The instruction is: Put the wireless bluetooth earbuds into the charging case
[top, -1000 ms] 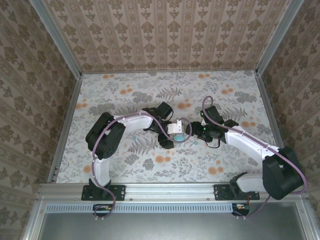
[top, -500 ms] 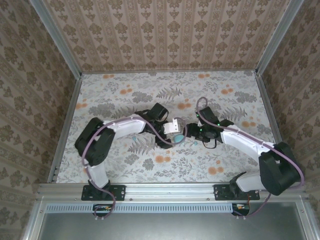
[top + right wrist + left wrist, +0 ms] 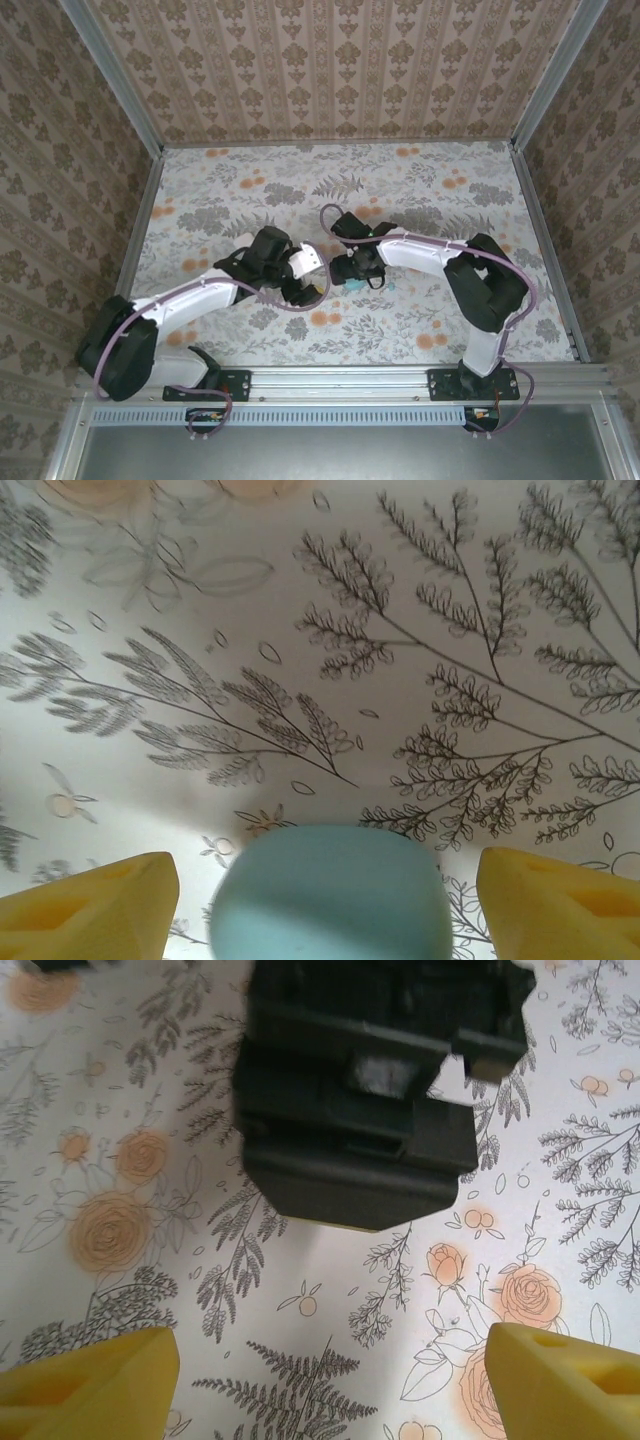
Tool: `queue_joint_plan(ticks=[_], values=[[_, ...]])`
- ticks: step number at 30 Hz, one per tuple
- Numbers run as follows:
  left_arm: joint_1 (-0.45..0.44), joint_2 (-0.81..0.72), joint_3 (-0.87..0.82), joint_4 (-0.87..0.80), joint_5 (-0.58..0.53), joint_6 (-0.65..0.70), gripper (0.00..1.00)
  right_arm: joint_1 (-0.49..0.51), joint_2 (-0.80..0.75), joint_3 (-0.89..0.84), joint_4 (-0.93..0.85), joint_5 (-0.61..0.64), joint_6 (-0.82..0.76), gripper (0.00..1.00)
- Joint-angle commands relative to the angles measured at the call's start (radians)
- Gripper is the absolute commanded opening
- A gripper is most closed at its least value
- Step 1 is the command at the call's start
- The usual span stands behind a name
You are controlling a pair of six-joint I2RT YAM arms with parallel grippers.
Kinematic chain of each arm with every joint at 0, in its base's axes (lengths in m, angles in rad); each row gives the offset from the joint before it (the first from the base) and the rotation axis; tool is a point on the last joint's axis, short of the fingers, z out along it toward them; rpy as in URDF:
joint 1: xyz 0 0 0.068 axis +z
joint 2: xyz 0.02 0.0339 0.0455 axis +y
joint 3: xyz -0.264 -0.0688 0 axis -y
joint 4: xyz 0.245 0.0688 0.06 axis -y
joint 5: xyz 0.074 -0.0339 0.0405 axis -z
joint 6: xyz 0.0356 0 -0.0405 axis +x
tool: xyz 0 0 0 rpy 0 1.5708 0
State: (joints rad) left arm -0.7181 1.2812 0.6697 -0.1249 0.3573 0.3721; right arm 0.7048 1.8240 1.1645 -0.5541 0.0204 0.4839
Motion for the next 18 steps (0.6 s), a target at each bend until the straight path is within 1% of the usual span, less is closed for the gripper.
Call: queue_joint_plan(ticks=[1, 4, 10, 15, 18], values=[[0.006, -0.057, -0.023, 0.033, -0.027, -0.046, 0.81, 0.018, 0.018, 0.028, -0.086, 0.075, -0.026, 0.8], [0.006, -0.074, -0.034, 0.04, -0.031, -0.047, 0.81, 0.027, 0.024, 0.025, -0.1, 0.096, -0.02, 0.8], [0.006, -0.056, -0.027, 0.053, -0.018, -0.045, 0.81, 0.039, 0.039, 0.018, -0.096, 0.08, -0.024, 0.79], [0.007, -0.059, -0.027, 0.054, -0.014, -0.038, 0.81, 0.04, 0.07, 0.038, -0.079, 0.058, -0.057, 0.72], [0.006, -0.068, -0.031, 0.054, -0.014, -0.037, 0.81, 0.039, 0.08, 0.055, -0.077, 0.042, -0.064, 0.66]])
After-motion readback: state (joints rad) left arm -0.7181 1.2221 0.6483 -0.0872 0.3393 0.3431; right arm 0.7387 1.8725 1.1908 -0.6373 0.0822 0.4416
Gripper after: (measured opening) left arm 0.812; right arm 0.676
